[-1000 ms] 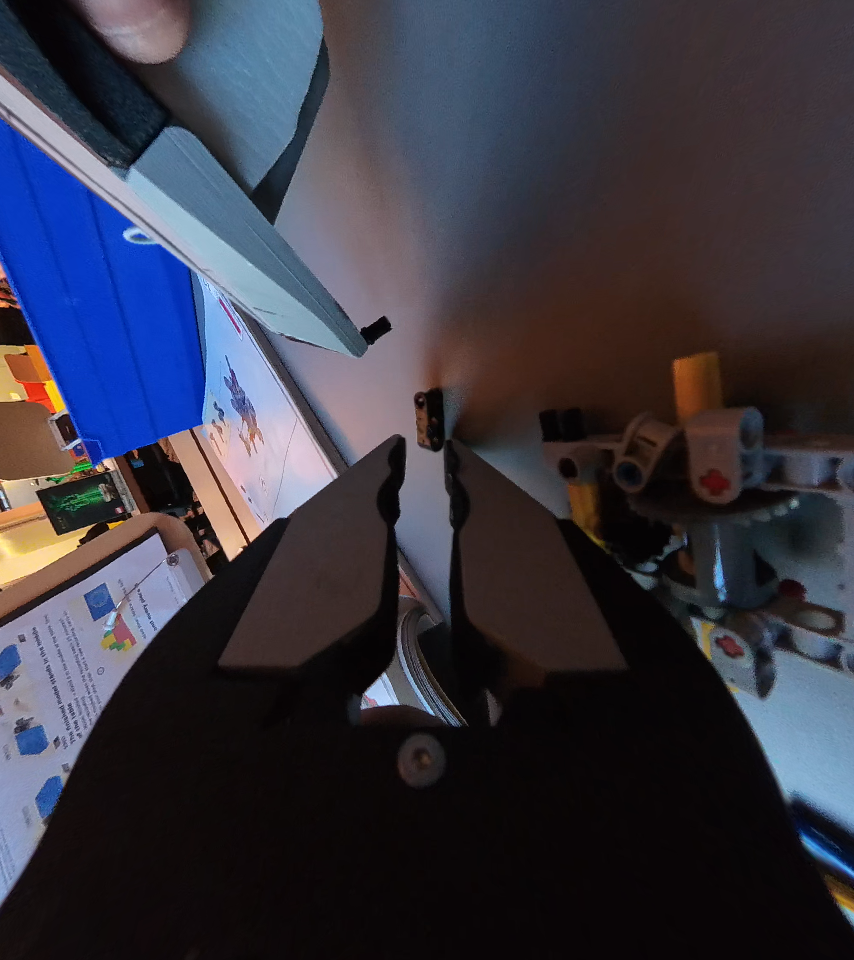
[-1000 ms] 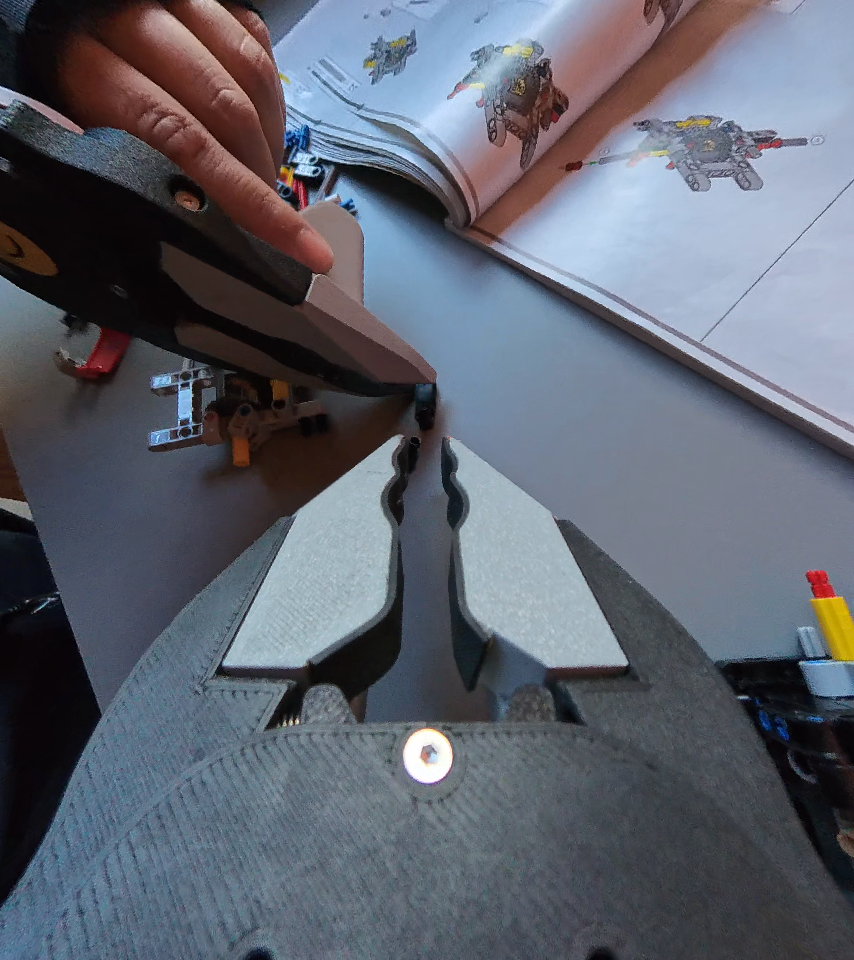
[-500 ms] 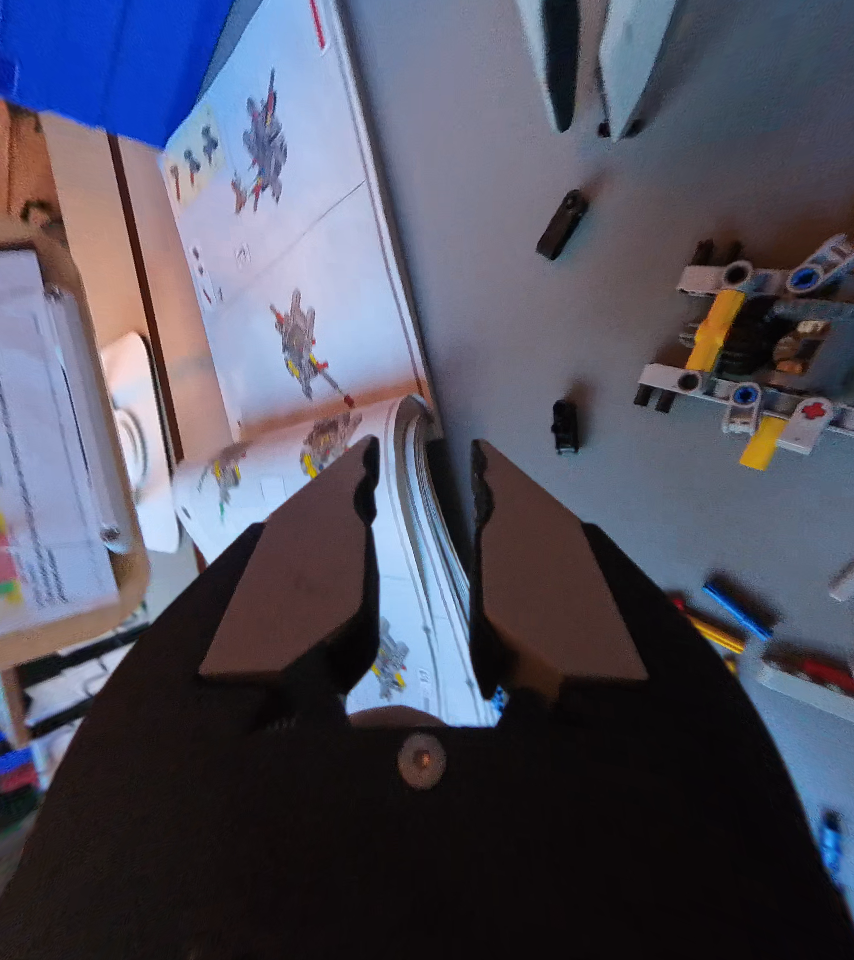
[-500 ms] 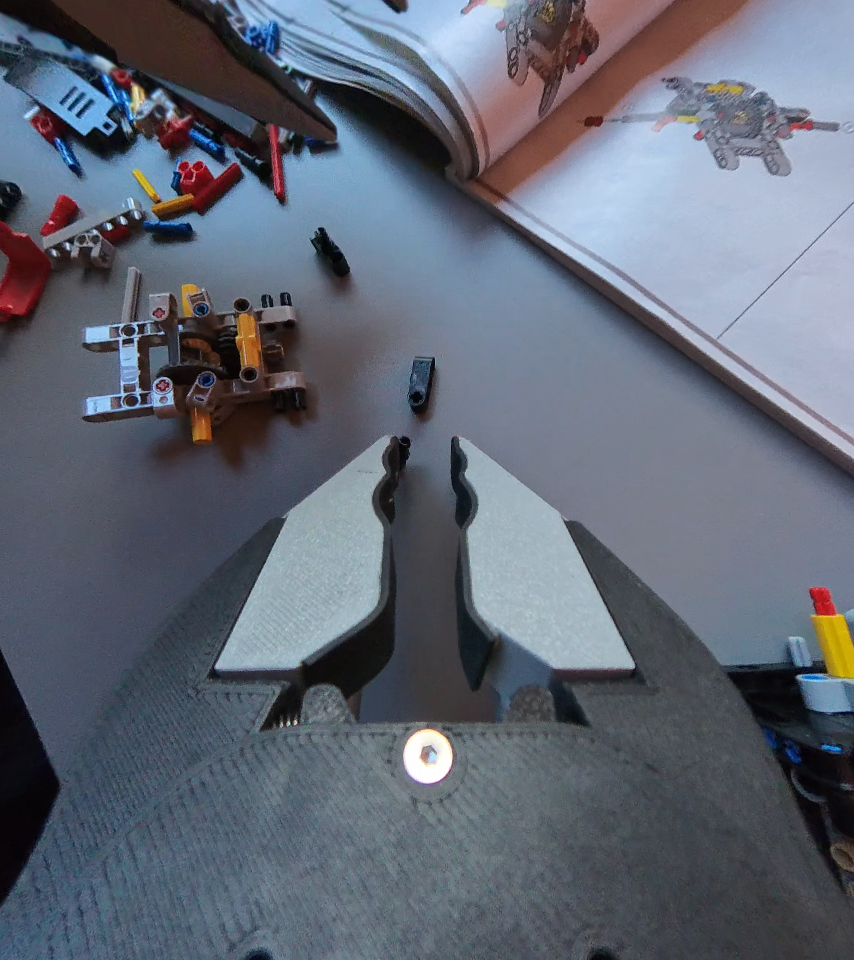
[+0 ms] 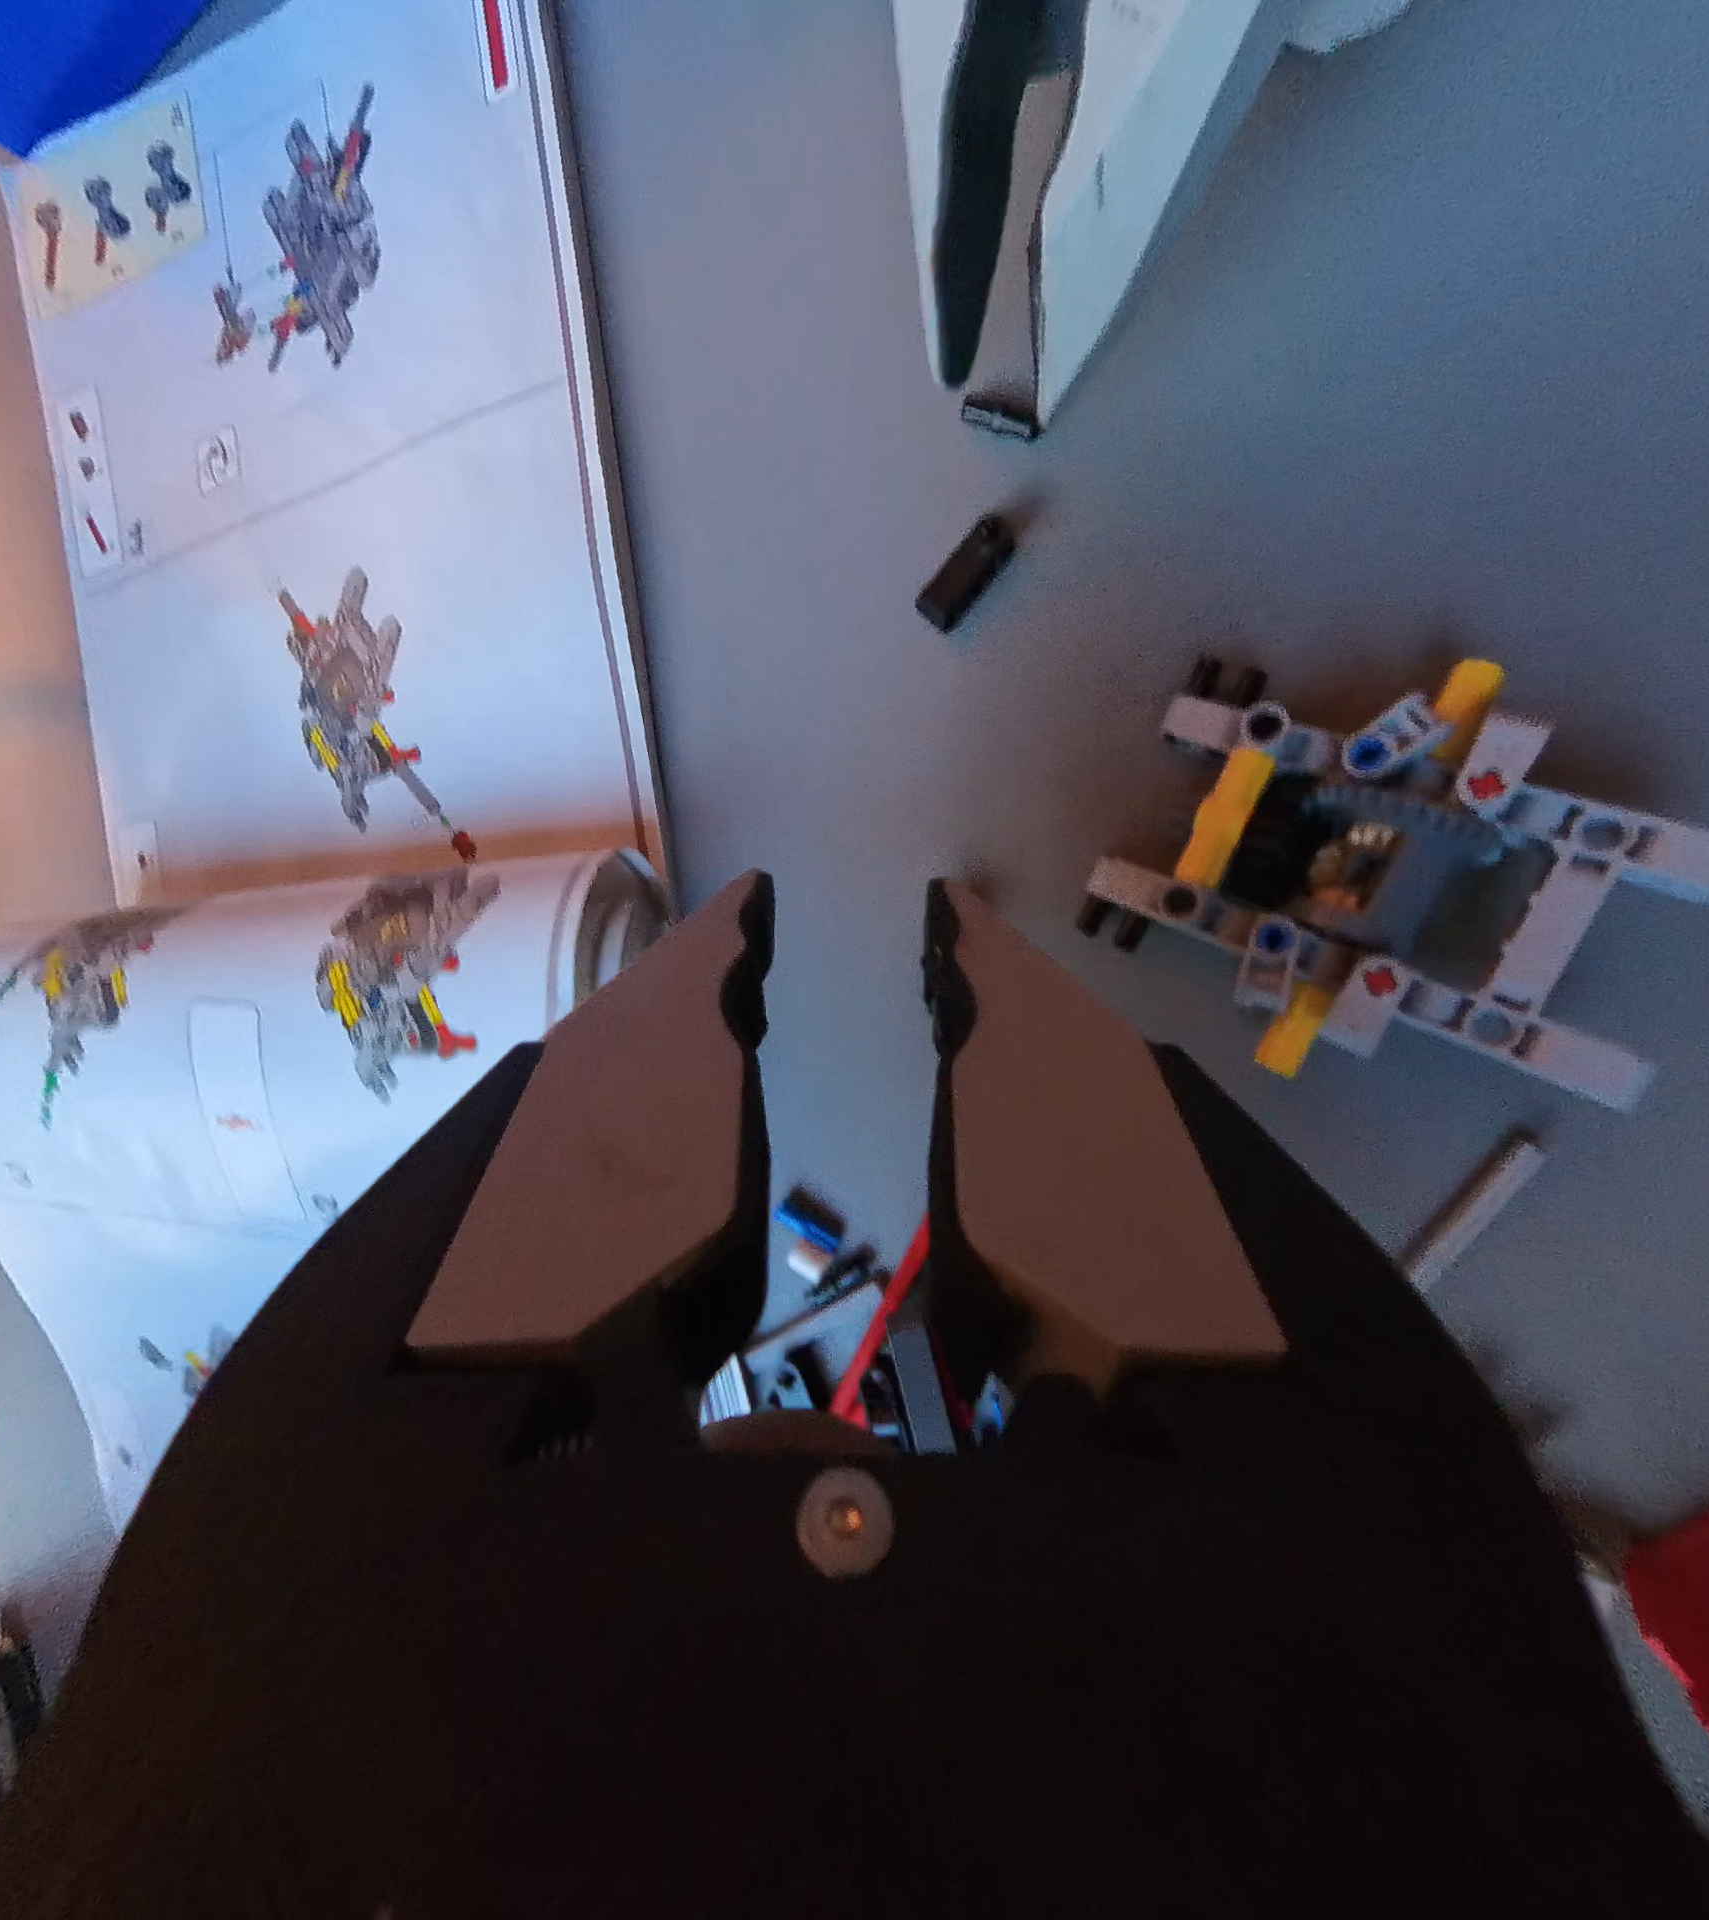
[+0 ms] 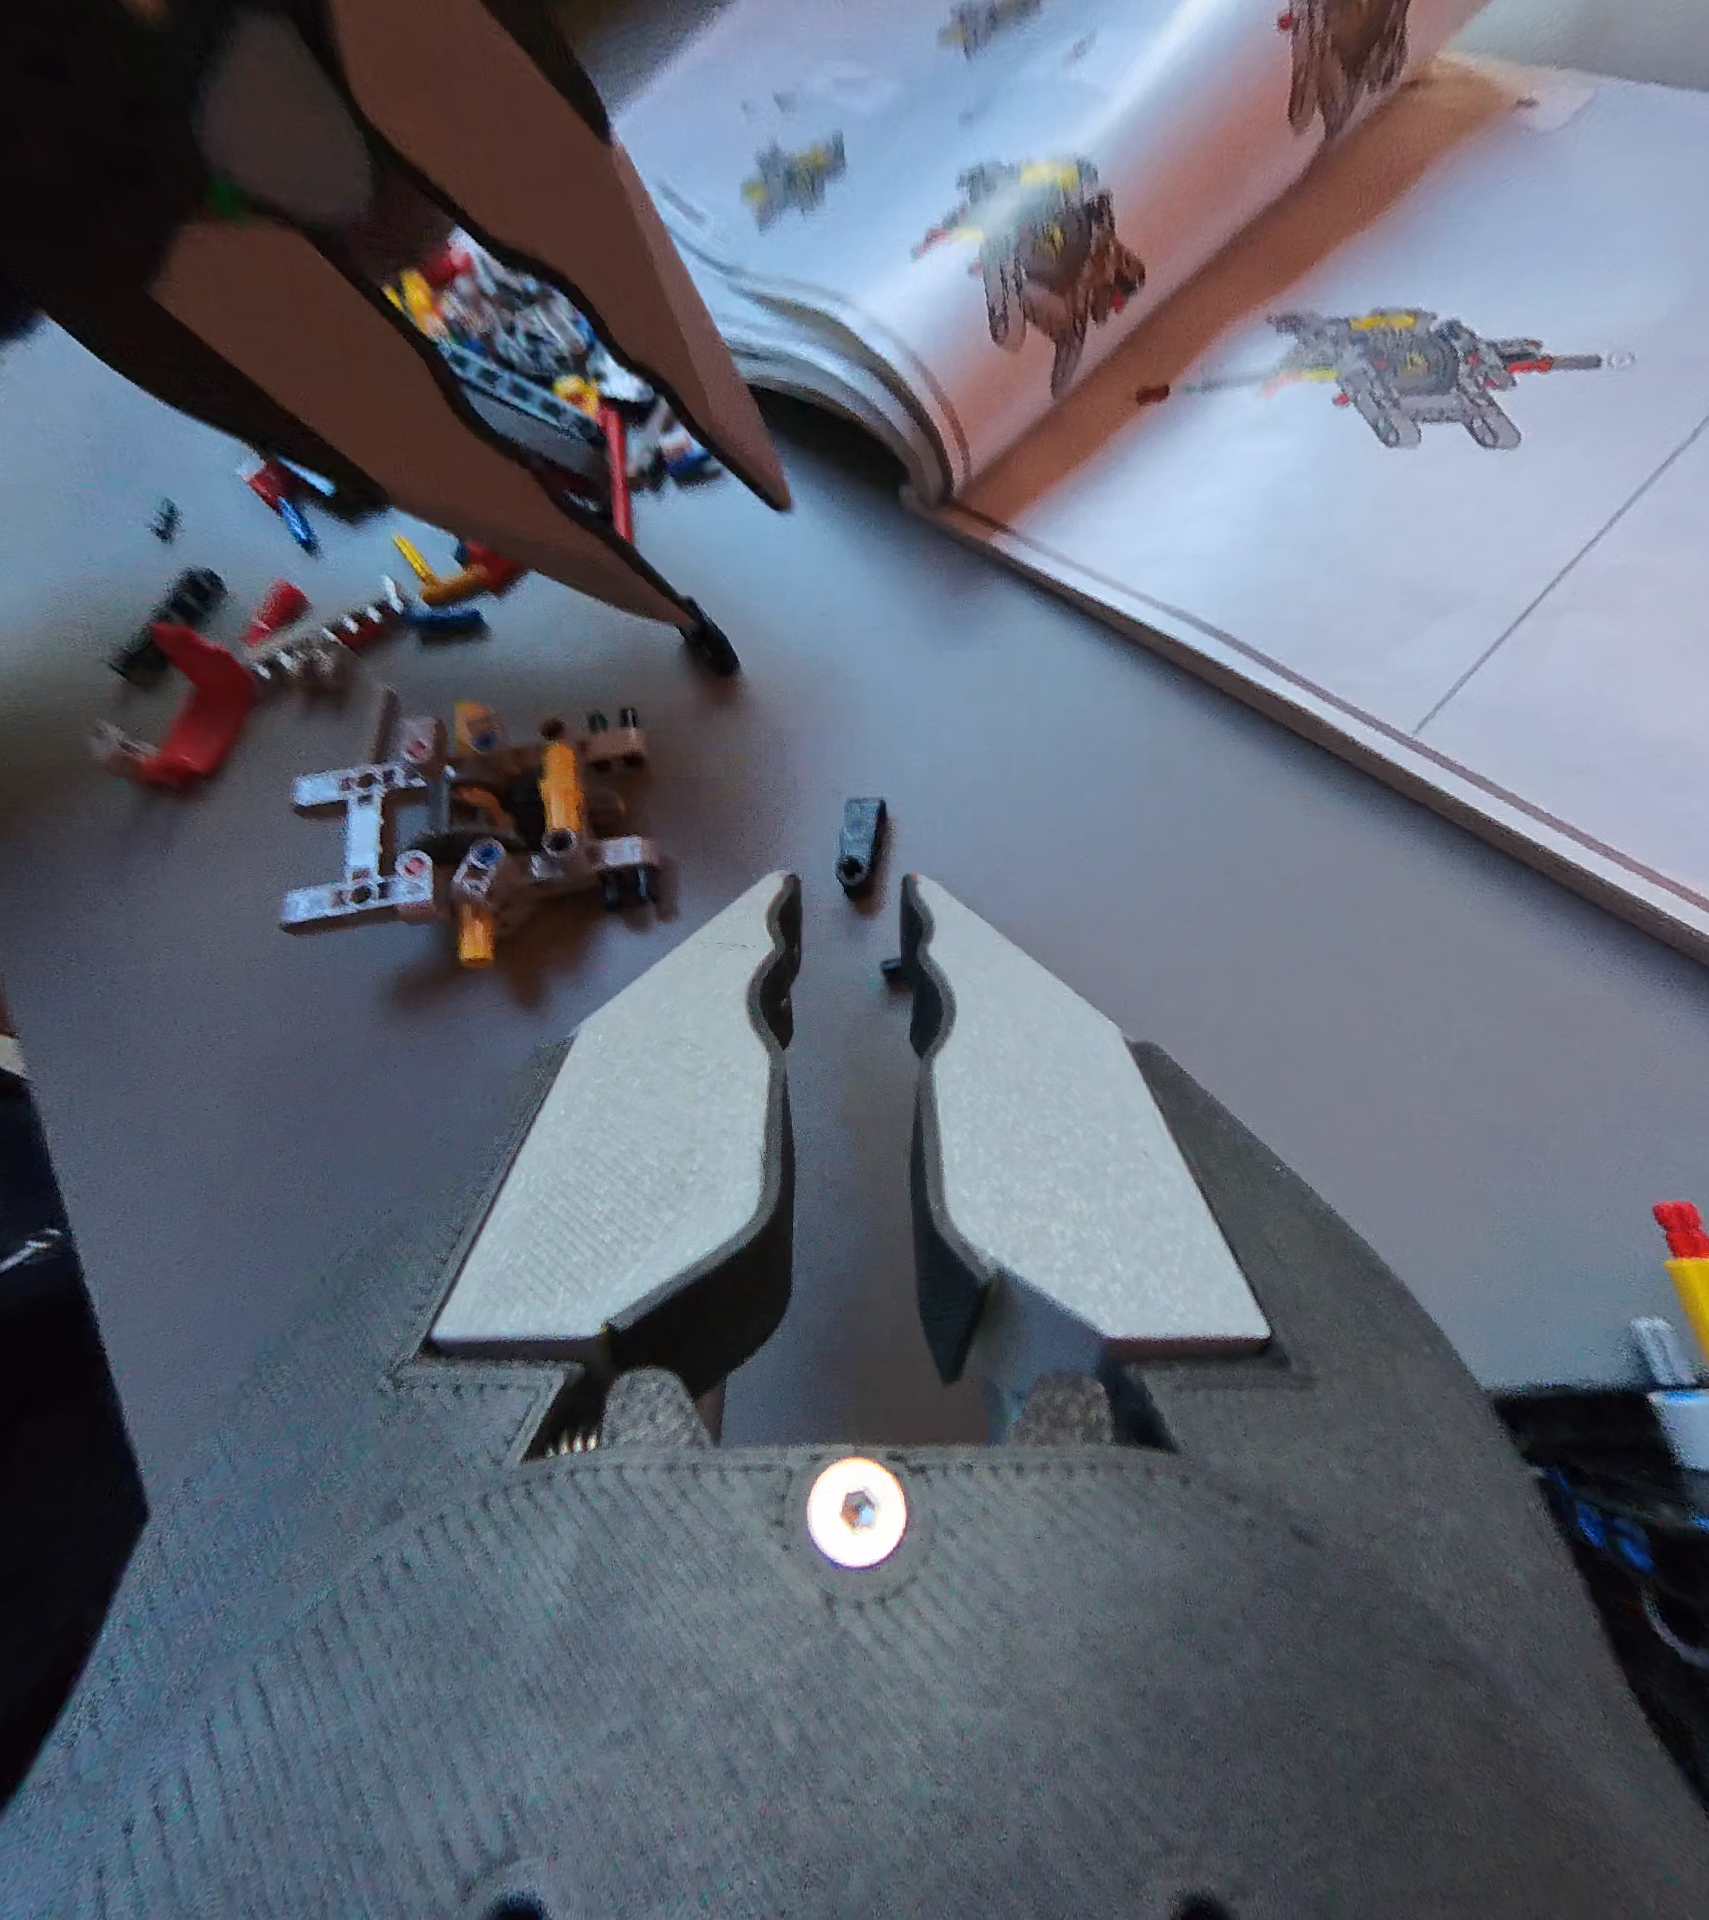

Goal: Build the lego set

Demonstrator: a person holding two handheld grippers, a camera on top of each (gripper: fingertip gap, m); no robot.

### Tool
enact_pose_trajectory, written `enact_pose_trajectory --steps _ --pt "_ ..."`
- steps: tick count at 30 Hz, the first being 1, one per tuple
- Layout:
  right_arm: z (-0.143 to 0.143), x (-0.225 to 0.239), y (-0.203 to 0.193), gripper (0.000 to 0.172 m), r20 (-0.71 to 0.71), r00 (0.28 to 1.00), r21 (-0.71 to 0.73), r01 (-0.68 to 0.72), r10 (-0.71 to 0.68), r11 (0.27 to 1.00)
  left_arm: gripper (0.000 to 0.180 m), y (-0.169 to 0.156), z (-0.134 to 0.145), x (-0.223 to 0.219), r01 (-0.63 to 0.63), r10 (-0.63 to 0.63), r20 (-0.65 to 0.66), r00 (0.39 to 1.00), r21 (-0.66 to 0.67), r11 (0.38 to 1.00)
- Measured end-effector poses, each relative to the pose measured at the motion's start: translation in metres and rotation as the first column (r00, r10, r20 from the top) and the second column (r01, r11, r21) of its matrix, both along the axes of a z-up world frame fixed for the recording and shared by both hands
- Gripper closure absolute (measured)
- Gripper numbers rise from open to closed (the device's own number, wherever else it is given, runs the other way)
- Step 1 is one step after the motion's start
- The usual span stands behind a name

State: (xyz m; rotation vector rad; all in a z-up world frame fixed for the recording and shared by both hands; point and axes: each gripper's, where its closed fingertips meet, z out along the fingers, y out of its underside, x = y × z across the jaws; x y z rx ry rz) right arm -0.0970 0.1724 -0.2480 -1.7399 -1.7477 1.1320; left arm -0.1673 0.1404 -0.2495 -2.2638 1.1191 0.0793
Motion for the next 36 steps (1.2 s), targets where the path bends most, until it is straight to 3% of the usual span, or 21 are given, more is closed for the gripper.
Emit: enact_pose_trajectory --steps 3,6,9,14,16,21,23,29,36 --pt "0.0 -0.005 -0.002 0.152 -0.008 1.0 -0.006 -0.008 0.008 1.0 0.154 0.012 -0.002 0.009 0.027 -0.028 -0.011 1.0 -0.027 0.999" --pt "-0.007 -0.012 -0.007 0.151 0.038 0.999 0.102 -0.035 0.031 0.994 0.154 0.017 -0.008 0.01 0.025 -0.026 -0.012 1.0 -0.065 0.998" --pt "-0.017 -0.017 -0.003 0.165 0.101 0.994 0.244 -0.057 0.033 0.968 0.156 0.018 -0.011 0.012 0.02 -0.019 0.021 1.0 -0.081 0.997" --pt "-0.015 -0.017 -0.013 0.172 0.105 0.985 0.301 -0.16 0.135 0.94 0.156 0.015 -0.015 0.013 0.025 -0.02 0.042 0.999 -0.116 0.993" --pt "-0.013 -0.015 -0.016 0.172 0.096 0.974 0.425 -0.225 0.203 0.877 0.157 0.014 -0.015 0.01 0.029 -0.023 0.04 0.999 -0.13 0.991" --pt "-0.008 -0.009 -0.022 0.172 0.099 0.926 0.732 -0.316 0.364 0.604 0.159 0.012 -0.013 0.025 0.079 -0.051 0.162 0.985 -0.175 0.981" --pt "-0.008 -0.008 -0.016 0.172 0.103 0.931 0.769 -0.297 0.349 0.566 0.159 0.015 -0.015 0.027 0.075 -0.043 0.161 0.986 -0.195 0.978" --pt "0.007 -0.012 -0.018 0.157 -0.008 0.978 0.506 -0.174 0.207 0.845 0.159 0.019 -0.011 0.024 0.041 -0.004 0.168 0.986 -0.215 0.976" --pt "-0.022 -0.018 -0.012 0.158 0.106 0.989 0.429 -0.142 0.106 0.892 0.161 0.011 -0.017 0.022 -0.026 0.096 0.229 0.969 -0.293 0.956"
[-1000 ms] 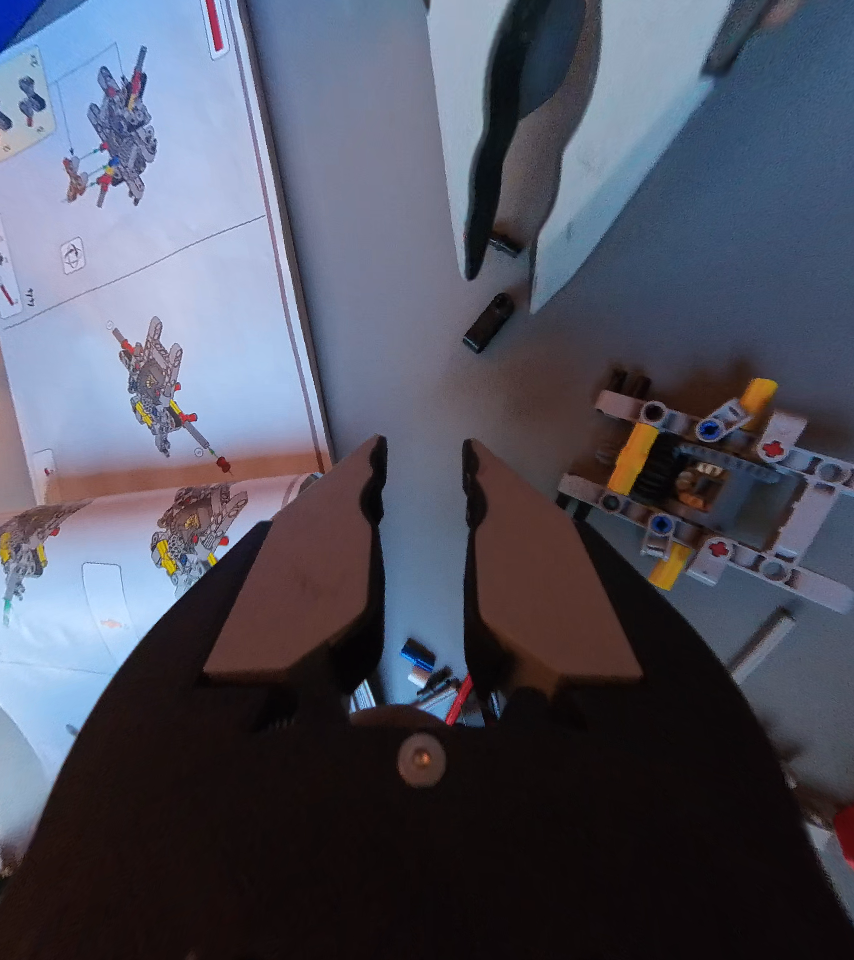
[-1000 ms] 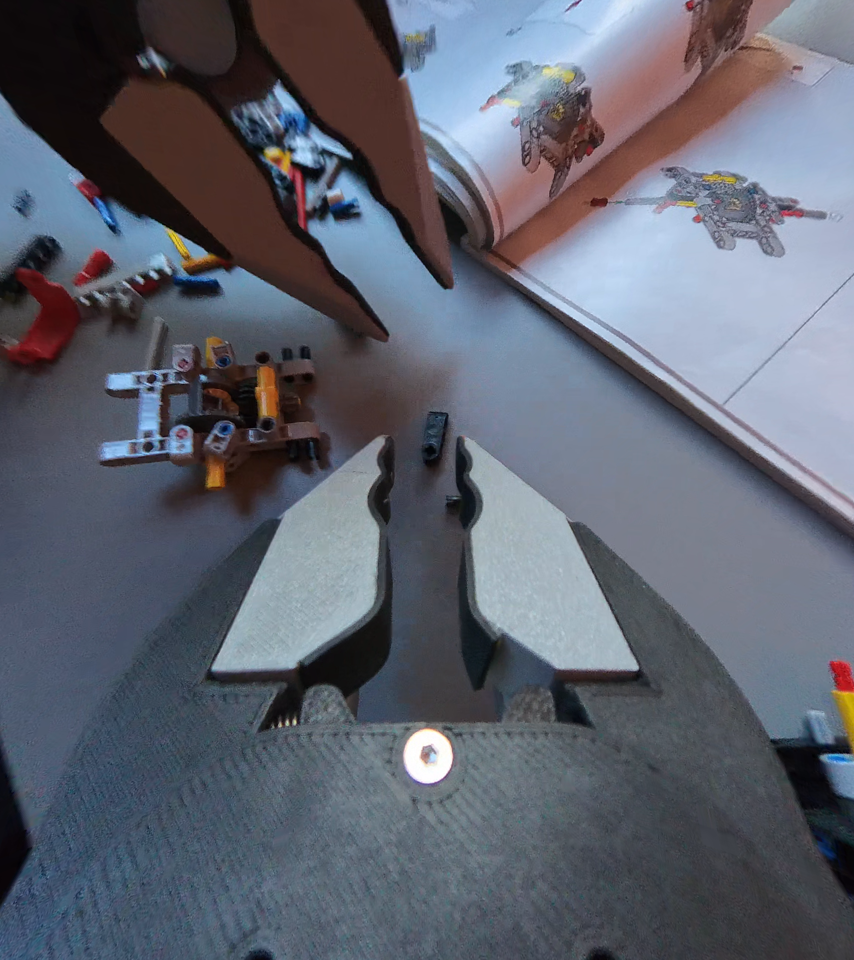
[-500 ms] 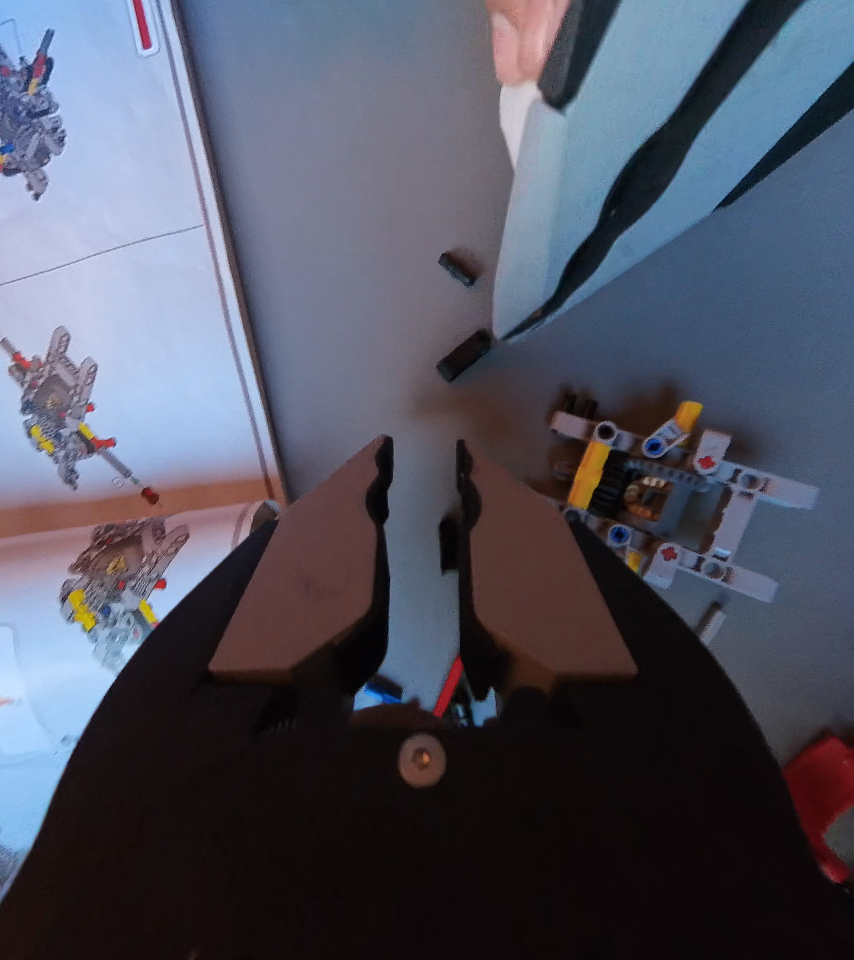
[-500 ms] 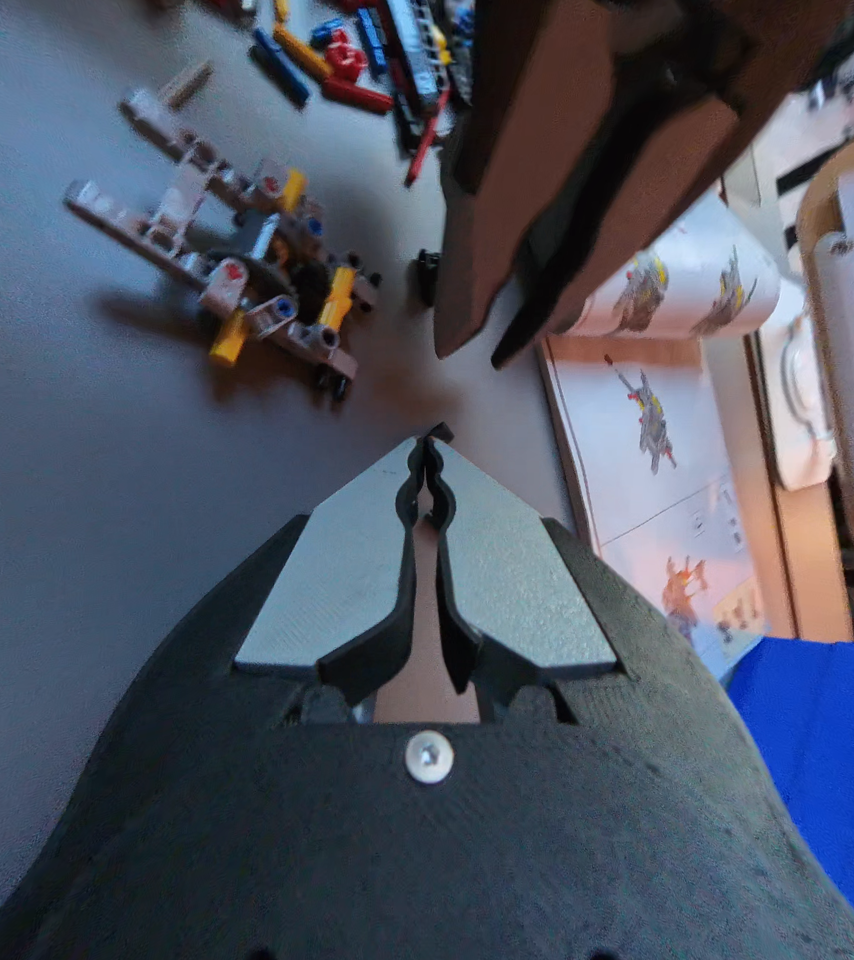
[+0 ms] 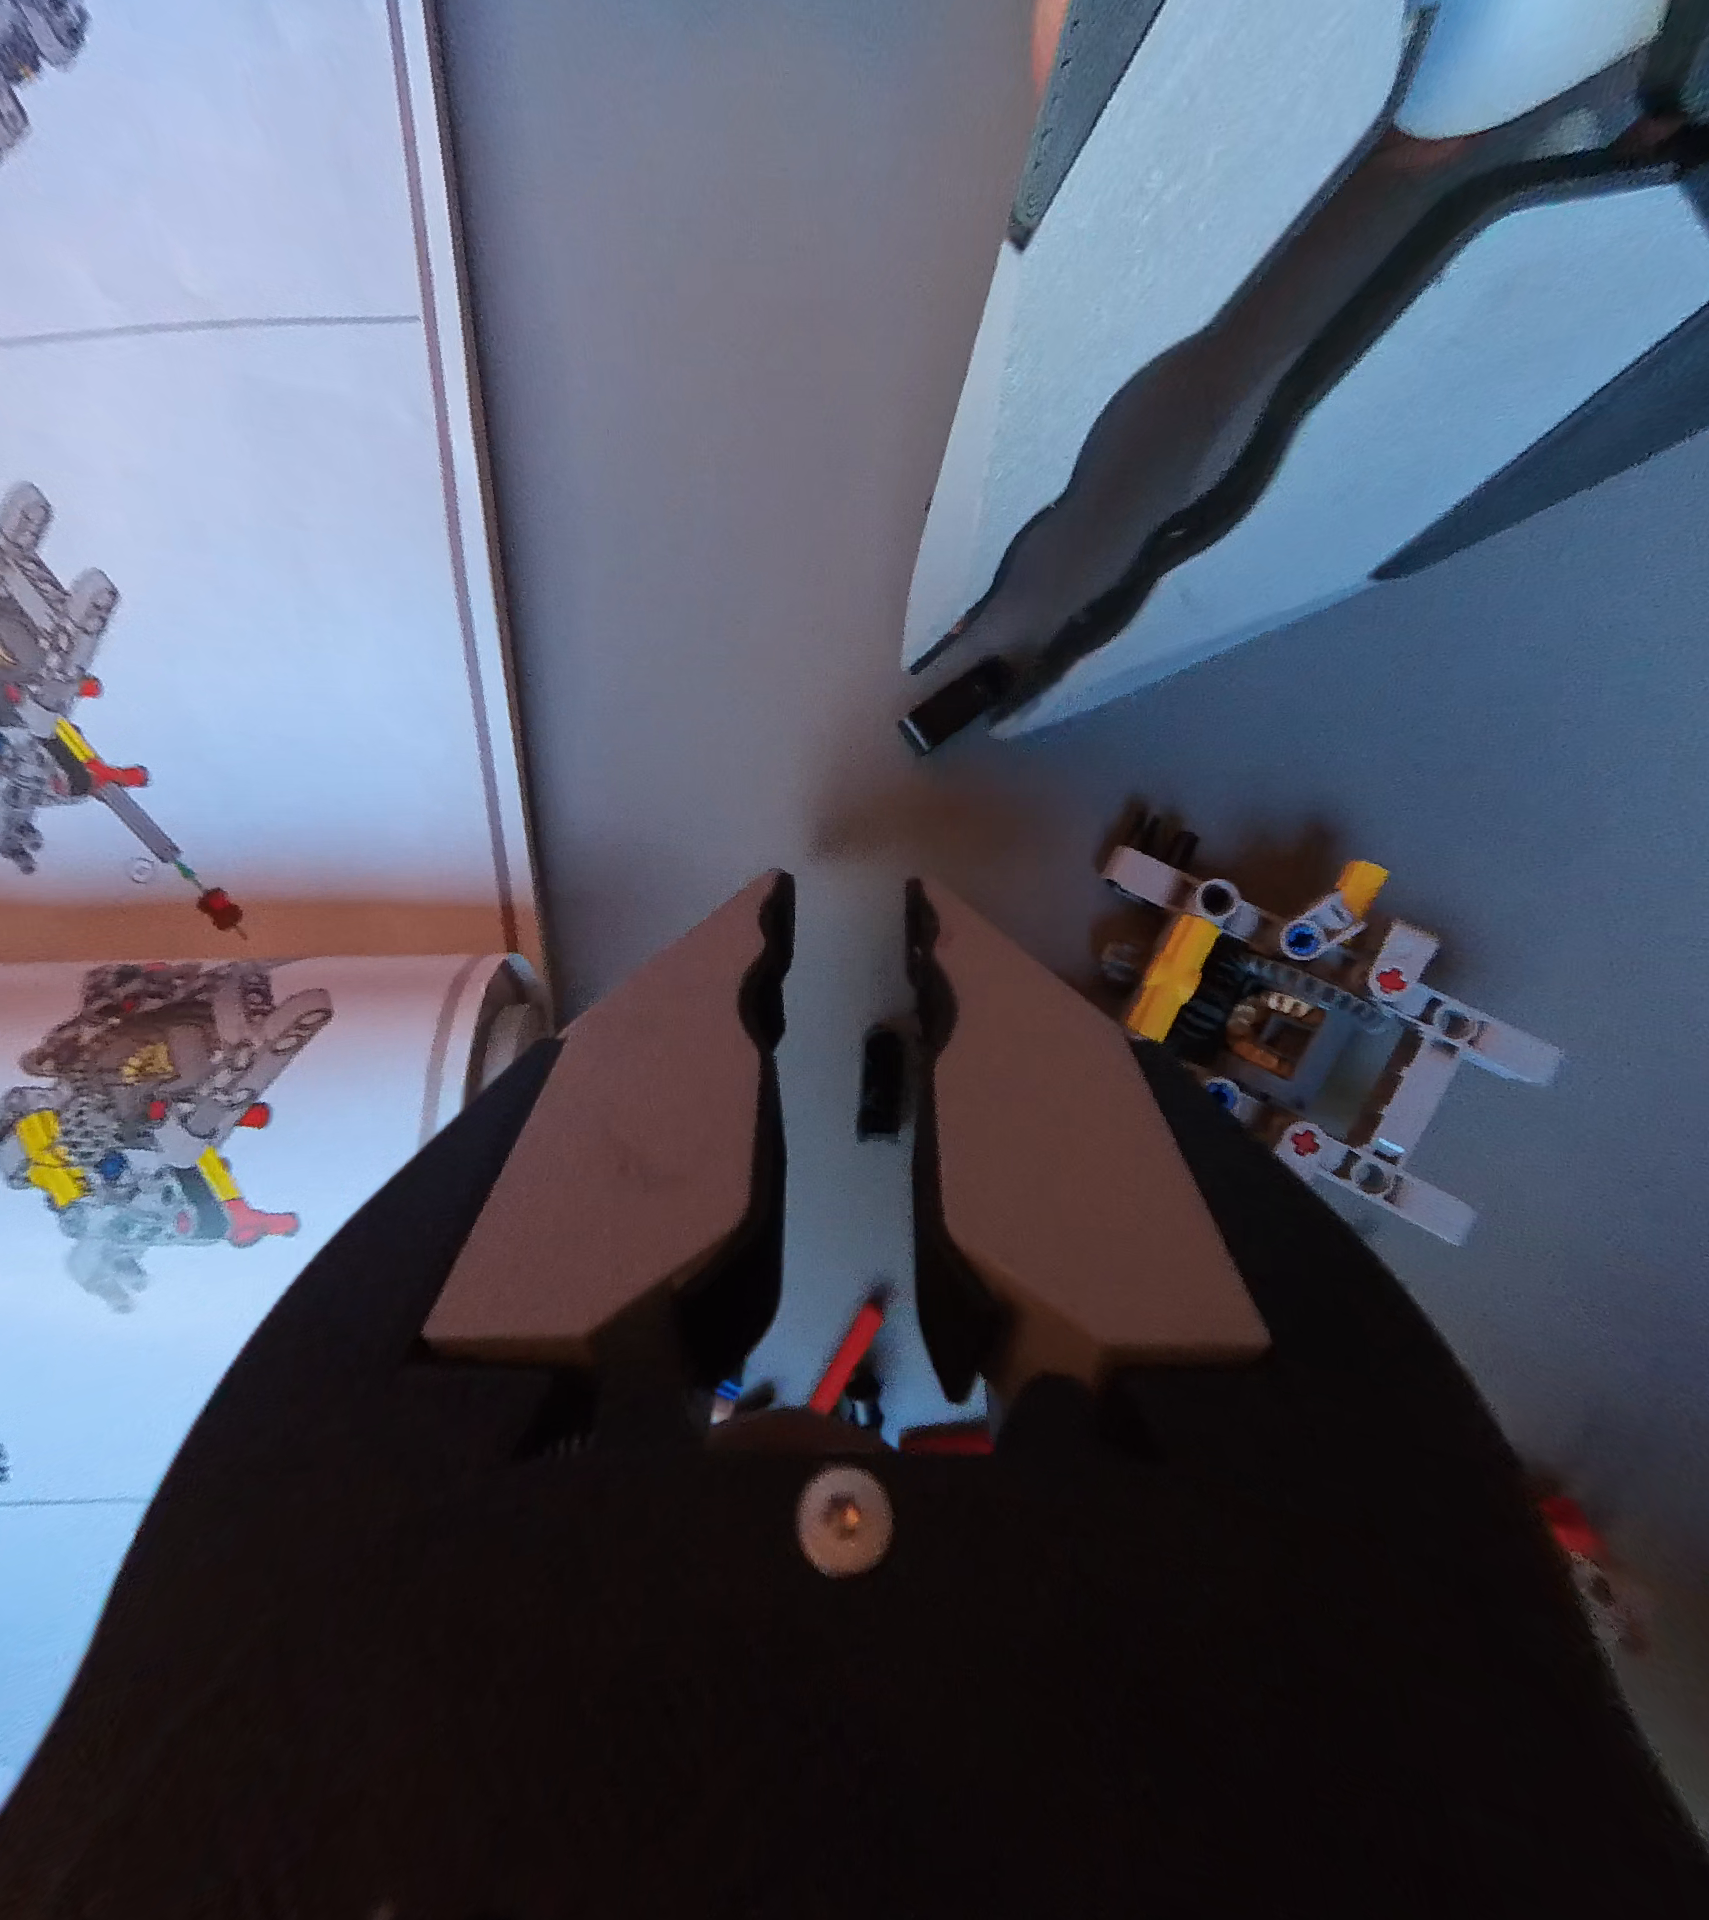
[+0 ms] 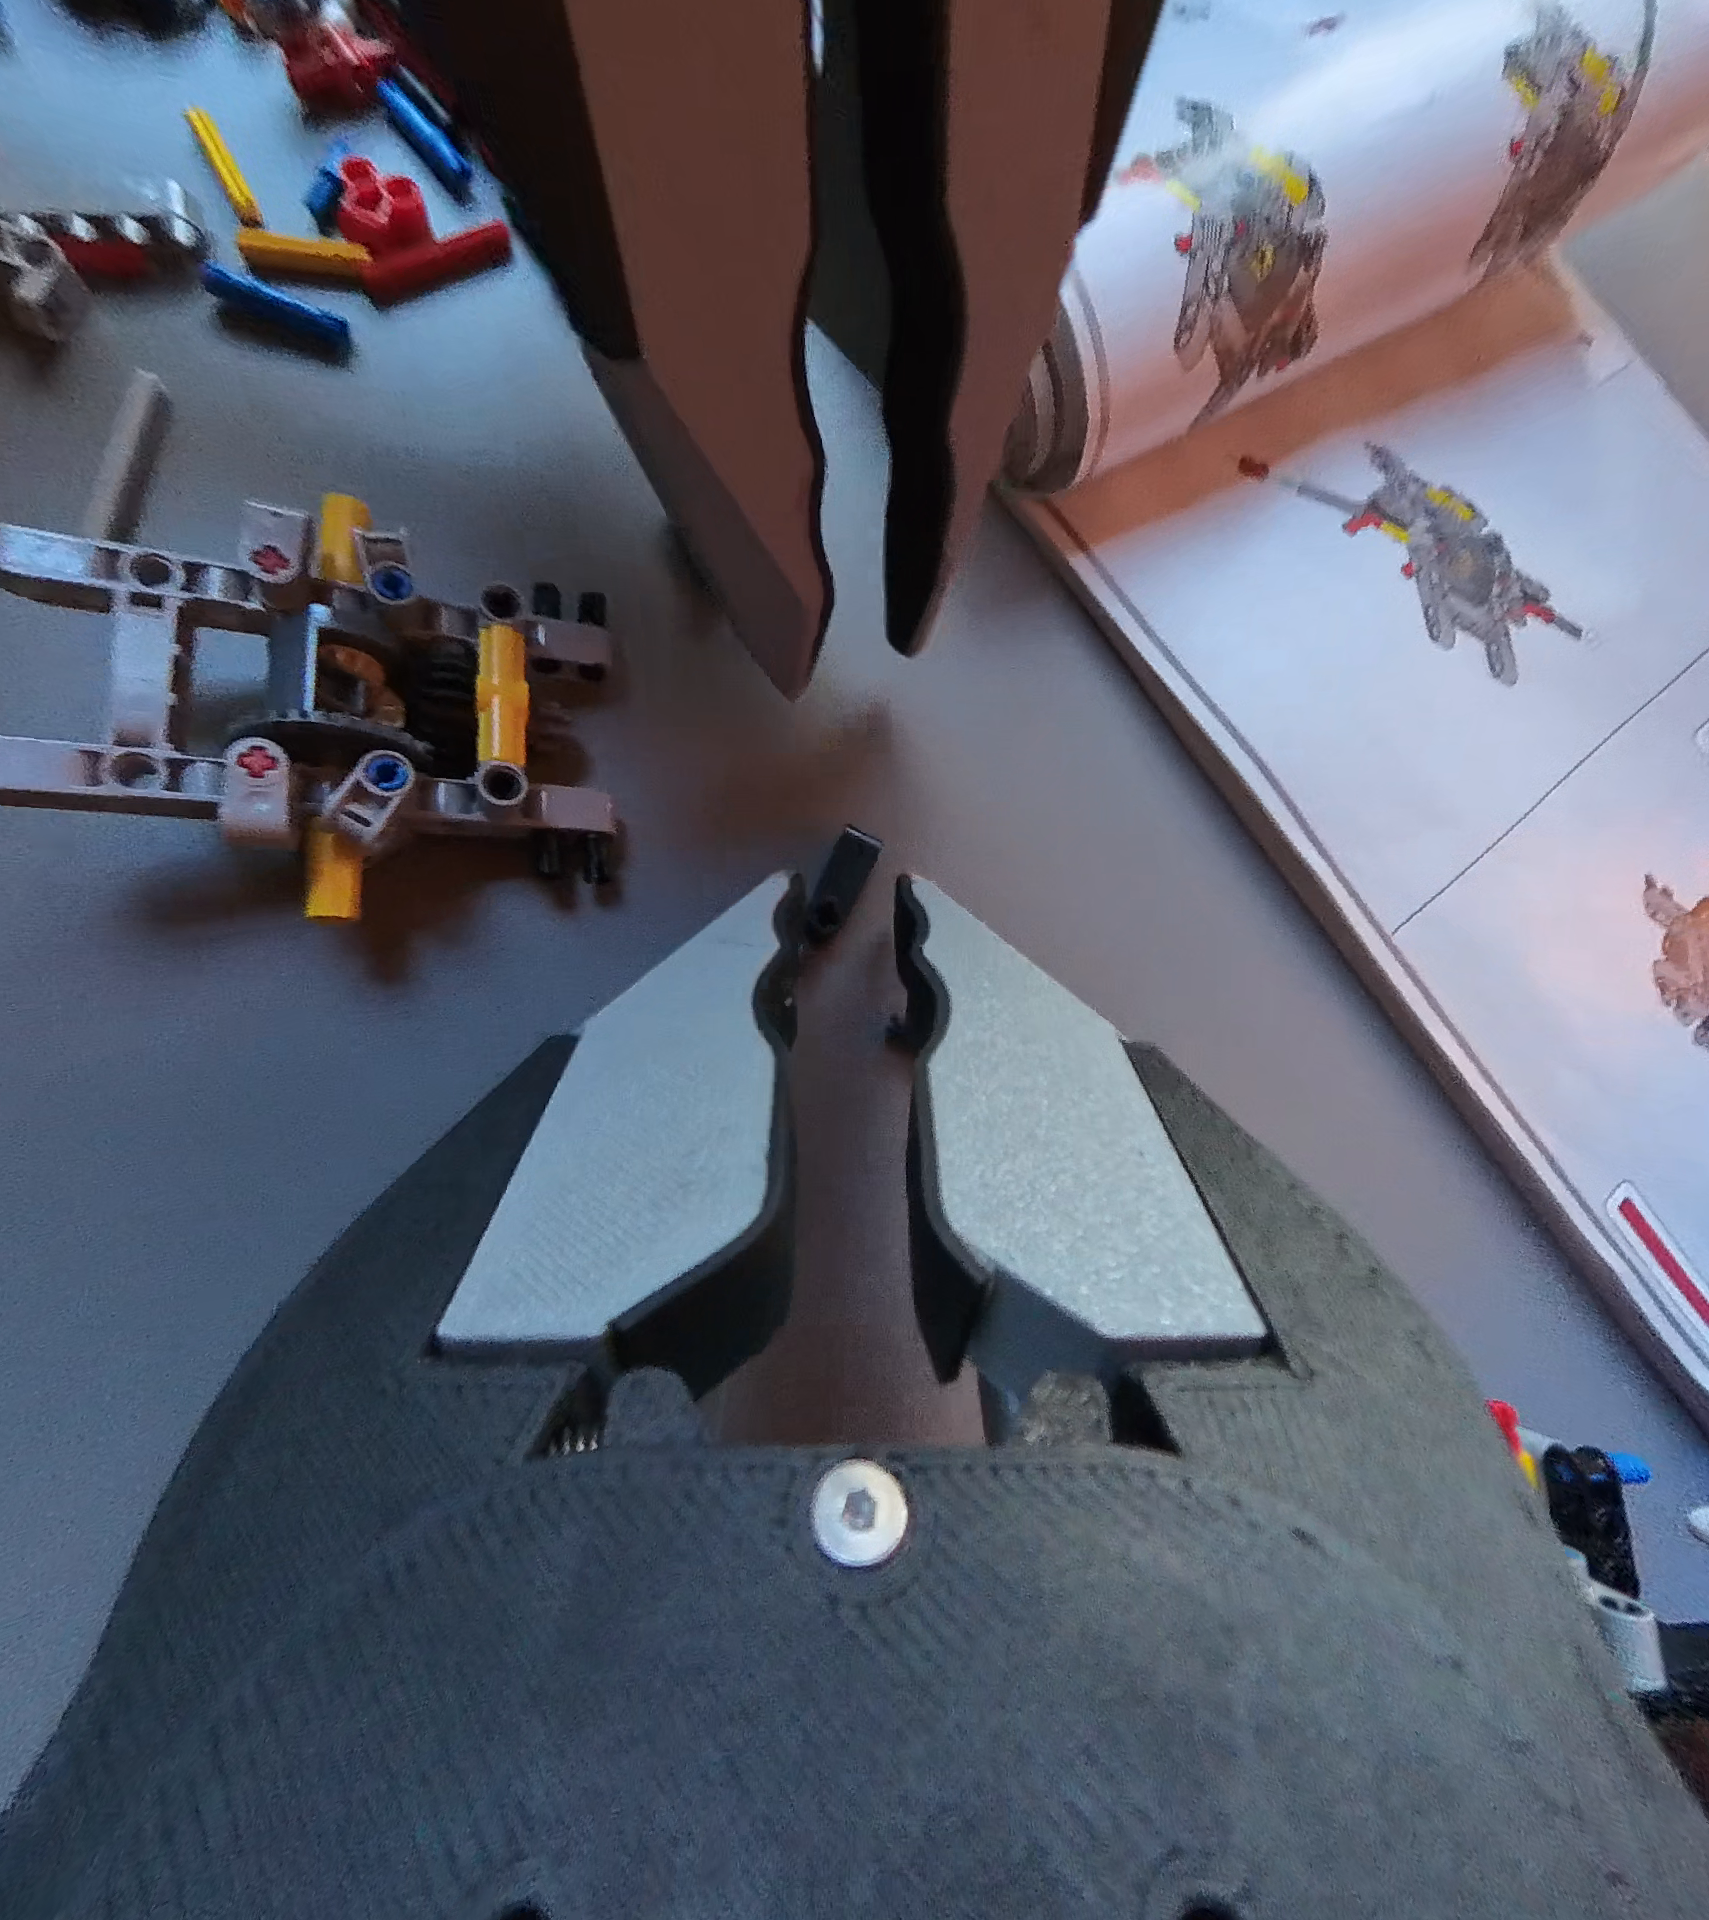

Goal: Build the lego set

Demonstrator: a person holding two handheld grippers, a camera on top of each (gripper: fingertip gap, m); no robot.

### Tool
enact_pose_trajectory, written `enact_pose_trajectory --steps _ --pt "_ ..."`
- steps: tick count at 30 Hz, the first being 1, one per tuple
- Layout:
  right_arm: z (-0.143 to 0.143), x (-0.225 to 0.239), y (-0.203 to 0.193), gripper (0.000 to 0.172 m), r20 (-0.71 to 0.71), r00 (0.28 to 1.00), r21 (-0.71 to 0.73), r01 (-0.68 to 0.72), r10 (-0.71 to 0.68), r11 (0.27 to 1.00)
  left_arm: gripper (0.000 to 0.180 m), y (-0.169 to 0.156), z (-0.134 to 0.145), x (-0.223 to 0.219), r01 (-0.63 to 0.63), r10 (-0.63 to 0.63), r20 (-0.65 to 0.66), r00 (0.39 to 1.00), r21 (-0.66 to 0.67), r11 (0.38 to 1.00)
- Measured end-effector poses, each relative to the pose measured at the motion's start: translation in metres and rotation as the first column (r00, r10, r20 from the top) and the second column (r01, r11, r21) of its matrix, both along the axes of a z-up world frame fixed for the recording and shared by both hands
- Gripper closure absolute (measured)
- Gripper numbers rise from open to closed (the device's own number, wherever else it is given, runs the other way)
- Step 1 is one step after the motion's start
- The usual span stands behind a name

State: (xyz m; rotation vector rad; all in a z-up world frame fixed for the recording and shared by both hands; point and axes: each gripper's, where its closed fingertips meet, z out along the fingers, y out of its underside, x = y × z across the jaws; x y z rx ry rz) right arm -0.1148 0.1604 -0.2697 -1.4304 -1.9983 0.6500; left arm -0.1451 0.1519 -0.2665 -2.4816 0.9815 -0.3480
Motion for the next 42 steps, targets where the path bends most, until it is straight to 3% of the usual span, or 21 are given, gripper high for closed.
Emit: enact_pose_trajectory --steps 4,7,11,14,19,24,27,33,34,36,39,42 --pt "-0.003 0.0 -0.002 0.166 -0.01 0.999 0.022 -0.045 0.045 0.999 0.164 -0.003 0.001 0.011 0.002 0.005 0.118 0.993 -0.06 0.998" --pt "0.007 -0.001 -0.002 0.167 -0.103 0.986 0.164 -0.112 0.129 0.98 0.162 -0.006 0.006 0.026 0.04 -0.018 0.228 0.974 -0.095 0.995" --pt "0.027 0.004 -0.007 0.168 -0.209 0.927 0.494 -0.175 0.312 0.852 0.16 -0.002 0.01 0.035 0.055 -0.024 0.294 0.955 -0.099 0.994" --pt "0.026 0.006 -0.004 0.167 -0.177 0.918 0.634 -0.17 0.355 0.755 0.169 -0.002 0.018 0.044 0.088 -0.05 0.361 0.931 -0.089 0.992" --pt "0.017 0.008 -0.002 0.167 -0.131 0.916 0.688 -0.191 0.379 0.7 0.177 0.0 0.007 0.043 0.103 -0.073 0.299 0.951 -0.083 0.991" --pt "0.002 0.009 -0.005 0.167 -0.071 0.913 0.7 -0.242 0.402 0.672 0.18 0.005 -0.005 0.034 0.114 -0.111 0.095 0.989 -0.027 0.993" --pt "0.004 0.006 -0.003 0.167 -0.059 0.915 0.727 -0.235 0.4 0.645 0.18 -0.001 -0.008 0.035 0.116 -0.111 0.058 0.992 -0.084 0.99" --pt "0.01 0.005 -0.003 0.167 -0.072 0.903 0.777 -0.216 0.424 0.592 0.146 -0.003 -0.001 0.041 0.106 -0.074 0.196 0.978 -0.158 0.982" --pt "0.011 0.005 -0.003 0.167 -0.076 0.904 0.78 -0.21 0.422 0.59 0.149 -0.003 0.0 0.042 0.111 -0.075 0.213 0.974 -0.164 0.98" --pt "0.011 0.006 -0.003 0.167 -0.083 0.904 0.778 -0.205 0.42 0.594 0.173 -0.002 0.004 0.047 0.126 -0.086 0.251 0.964 -0.146 0.981" --pt "0.012 0.006 -0.001 0.167 -0.09 0.908 0.775 -0.194 0.408 0.602 0.174 0.002 0.002 0.045 0.103 -0.066 0.236 0.97 -0.148 0.984" --pt "0.011 0.01 -0.001 0.167 -0.101 0.907 0.739 -0.207 0.409 0.641 0.175 0.004 -0.006 0.035 0.109 -0.098 0.106 0.989 -0.105 0.988"
